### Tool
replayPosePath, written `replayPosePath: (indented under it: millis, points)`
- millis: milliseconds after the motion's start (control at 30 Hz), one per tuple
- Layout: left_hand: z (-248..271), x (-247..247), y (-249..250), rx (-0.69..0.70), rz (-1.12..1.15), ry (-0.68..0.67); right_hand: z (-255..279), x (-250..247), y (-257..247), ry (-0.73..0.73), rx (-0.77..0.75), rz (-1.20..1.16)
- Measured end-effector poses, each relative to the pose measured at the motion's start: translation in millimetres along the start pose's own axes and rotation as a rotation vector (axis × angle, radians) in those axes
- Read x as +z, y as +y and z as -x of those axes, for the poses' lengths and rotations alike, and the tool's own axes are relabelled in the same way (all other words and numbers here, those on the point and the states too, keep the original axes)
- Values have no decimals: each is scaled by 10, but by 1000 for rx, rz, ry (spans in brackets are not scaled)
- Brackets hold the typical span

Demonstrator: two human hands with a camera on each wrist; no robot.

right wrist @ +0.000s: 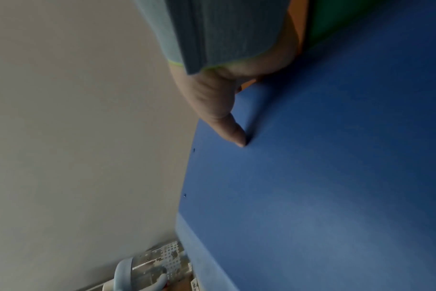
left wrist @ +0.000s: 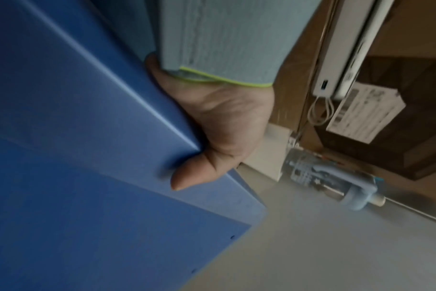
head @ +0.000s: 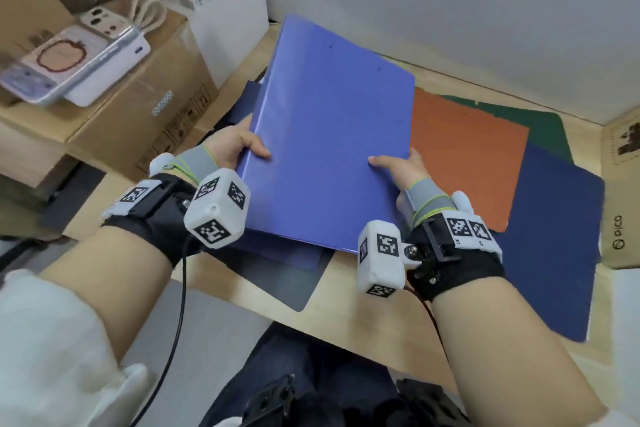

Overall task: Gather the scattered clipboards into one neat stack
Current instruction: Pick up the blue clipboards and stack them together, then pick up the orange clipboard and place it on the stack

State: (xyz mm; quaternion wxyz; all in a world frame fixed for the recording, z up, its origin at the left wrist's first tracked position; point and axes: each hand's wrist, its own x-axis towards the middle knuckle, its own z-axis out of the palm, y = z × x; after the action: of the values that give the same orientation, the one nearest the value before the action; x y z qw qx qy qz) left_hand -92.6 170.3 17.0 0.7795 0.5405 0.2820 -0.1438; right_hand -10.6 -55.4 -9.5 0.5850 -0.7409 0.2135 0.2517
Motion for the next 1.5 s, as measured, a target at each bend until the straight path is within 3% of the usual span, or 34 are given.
replayPosePath:
  millis: [67,233,333,400,500,633,767,833,900,967,1067,1133,1267,1500]
  points:
    - [-16,-163,-21,-45,-66,76,-30,129,57,-47,30,-118]
    - [-120,-465,-34,-100,-278,427,5,422,101,-115,85,-142]
    - [-260,-591,-125,-128,-600,568,22,542,155,-144,109,-74]
    - [-316,-546,-182,-168,-822,576,9,566,205,-158,125,-1]
    - [-376,-359,-291,-252,-1114,480,-1,515,242,-159,152,60]
    - [-457,-136,-425,-363,-1311,503,-68,313,247,-121,190,-25]
    - [-494,79,-382,-394,-1320,614,-128,18,191,-62,155,-97]
    - [-550,289,-329,-178,-1263,577,-155,-174,144,-8,99,-105]
    - [-594,626,-272,64,-1004,460,-194,-409,98,58,48,-117]
    - [-603,957,-238,124,-700,327,-224,-585,79,125,19,-124]
    - [-630,1466,-289,-77,-245,127,-255,-930,96,253,8,-114]
    - [-660,1656,-365,-229,-96,51,-262,-1127,131,348,20,-92]
    - [-752,1900,-537,-335,-72,48,-296,-1470,227,433,64,-91]
    - [-818,1994,-593,-407,-148,90,-330,-1617,348,336,104,-247]
